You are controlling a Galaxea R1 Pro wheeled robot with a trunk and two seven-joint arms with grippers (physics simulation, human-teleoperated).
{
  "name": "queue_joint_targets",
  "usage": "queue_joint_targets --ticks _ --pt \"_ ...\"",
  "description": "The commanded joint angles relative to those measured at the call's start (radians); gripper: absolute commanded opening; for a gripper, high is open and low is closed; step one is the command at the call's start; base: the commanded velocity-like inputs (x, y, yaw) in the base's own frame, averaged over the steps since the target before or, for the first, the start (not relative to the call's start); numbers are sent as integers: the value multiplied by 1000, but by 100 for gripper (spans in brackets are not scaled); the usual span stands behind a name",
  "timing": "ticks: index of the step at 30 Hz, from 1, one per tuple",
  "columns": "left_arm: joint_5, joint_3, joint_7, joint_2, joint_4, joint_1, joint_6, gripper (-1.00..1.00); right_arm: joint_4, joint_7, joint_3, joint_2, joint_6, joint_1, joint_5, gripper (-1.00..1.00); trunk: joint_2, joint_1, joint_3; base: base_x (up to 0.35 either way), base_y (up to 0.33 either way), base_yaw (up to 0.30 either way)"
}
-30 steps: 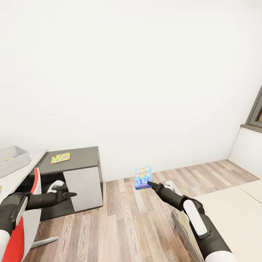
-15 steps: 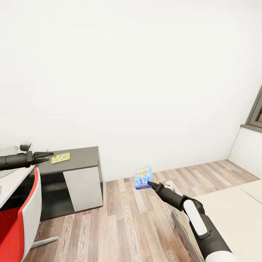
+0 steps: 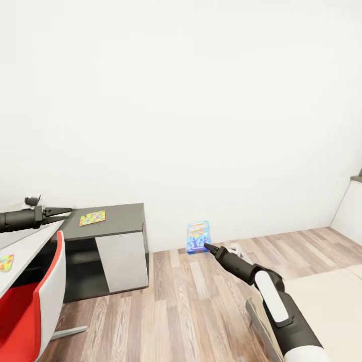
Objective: Put all the toys in the child's room - the three board games (two on the bed and one on the table), the two jigsaw puzzles on the table, and the tennis ball on the table - inside the toy box on the table in the child's room.
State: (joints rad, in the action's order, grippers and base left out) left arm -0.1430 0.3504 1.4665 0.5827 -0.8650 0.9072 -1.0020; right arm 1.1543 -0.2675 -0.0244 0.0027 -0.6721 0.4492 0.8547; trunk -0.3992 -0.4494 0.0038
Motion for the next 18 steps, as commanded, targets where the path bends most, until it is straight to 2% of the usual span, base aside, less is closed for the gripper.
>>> queue_joint_targets --ticks 1,8,18 --pt "-10 1 8 -1 0 1 -10 100 1 -3 -2 0 -7 0 3 -100 -1 -1 0 130 0 268" --pt "-9 1 9 -1 -1 1 -11 100 1 -2 -2 0 -8 0 3 -100 -1 -1 4 73 0 271" --pt "-8 -2 9 -3 -2 1 -11 100 1 -2 -2 0 -9 0 3 -100 -1 -1 10 159 0 275"
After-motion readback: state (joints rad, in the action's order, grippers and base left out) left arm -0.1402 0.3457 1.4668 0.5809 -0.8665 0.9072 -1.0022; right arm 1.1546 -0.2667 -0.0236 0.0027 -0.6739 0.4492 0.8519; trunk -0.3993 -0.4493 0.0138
